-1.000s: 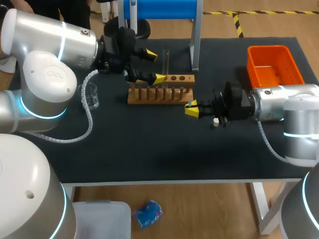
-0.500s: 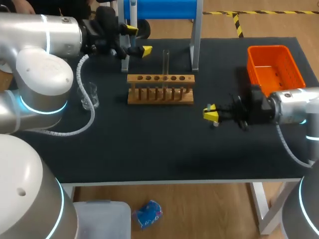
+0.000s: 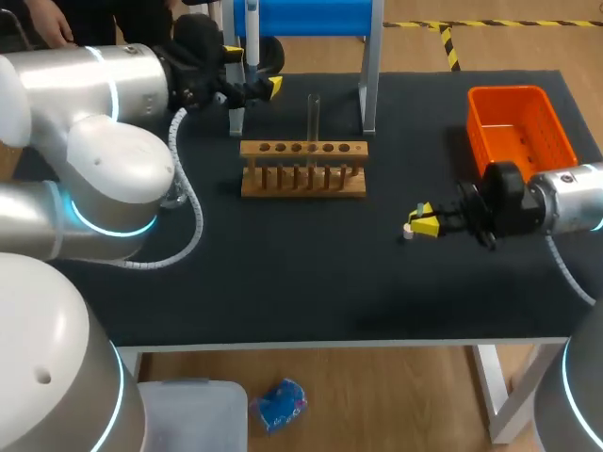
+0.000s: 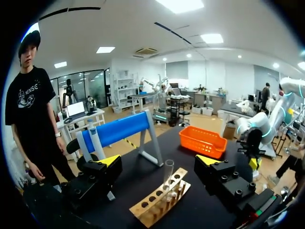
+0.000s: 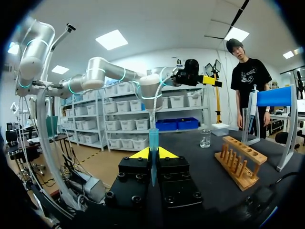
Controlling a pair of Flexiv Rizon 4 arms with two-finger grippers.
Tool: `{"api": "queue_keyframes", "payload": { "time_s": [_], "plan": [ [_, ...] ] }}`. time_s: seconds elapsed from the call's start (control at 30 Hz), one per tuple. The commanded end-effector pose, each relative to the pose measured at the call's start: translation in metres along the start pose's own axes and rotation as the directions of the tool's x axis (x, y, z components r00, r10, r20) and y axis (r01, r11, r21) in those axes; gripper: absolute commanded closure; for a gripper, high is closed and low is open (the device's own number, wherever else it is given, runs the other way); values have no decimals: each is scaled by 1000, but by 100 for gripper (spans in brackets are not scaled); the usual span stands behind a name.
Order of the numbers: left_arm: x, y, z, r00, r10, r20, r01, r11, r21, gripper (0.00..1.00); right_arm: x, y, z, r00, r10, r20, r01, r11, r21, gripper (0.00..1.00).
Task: Invert the test tube, pick up the pipette, mount the tip to pipette, aspirate from beaker and dispense into the tube, eject the tip, return the pipette, and cap with the stopper.
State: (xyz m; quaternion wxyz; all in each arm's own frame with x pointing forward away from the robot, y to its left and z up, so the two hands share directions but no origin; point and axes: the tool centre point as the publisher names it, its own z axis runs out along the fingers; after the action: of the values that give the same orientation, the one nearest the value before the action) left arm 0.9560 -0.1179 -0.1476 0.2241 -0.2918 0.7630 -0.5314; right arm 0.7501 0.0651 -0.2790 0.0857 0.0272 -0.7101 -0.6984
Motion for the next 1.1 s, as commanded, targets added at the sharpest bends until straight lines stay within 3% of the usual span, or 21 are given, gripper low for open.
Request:
{"api": "queue_keyframes", "payload": {
  "time_s": [0.03,0.23,0.27,0.33,0.37,0.43,0.67,1.1],
  "plan": [
    [2,-1,3,1000,-1,25,1,1000,-7,0,-1,0,0,1000,0,-3,0,1000,1,100],
    [2,-1,3,1000,-1,25,1,1000,-7,0,-1,0,0,1000,0,-3,0,1000,1,100],
    [-2,1,6,996,26,90,-25,1000,-11,0,-1,0,0,1000,0,-3,0,1000,1,100],
    [-15,0,9,984,-85,155,74,994,75,0,-1,0,0,1000,0,-3,0,1000,1,100],
    [-20,0,11,982,-62,179,53,997,56,0,-1,0,0,1000,0,-3,0,1000,1,100],
    [-30,-3,16,975,-109,193,94,992,85,0,-1,0,0,1000,0,-3,0,1000,1,100],
    [-60,-7,37,956,-101,276,89,995,54,0,-1,0,0,1000,0,-3,0,1000,1,100],
    [-94,-6,79,931,-148,333,142,989,40,0,-1,0,0,1000,0,-3,0,1000,1,100]
  ]
}}
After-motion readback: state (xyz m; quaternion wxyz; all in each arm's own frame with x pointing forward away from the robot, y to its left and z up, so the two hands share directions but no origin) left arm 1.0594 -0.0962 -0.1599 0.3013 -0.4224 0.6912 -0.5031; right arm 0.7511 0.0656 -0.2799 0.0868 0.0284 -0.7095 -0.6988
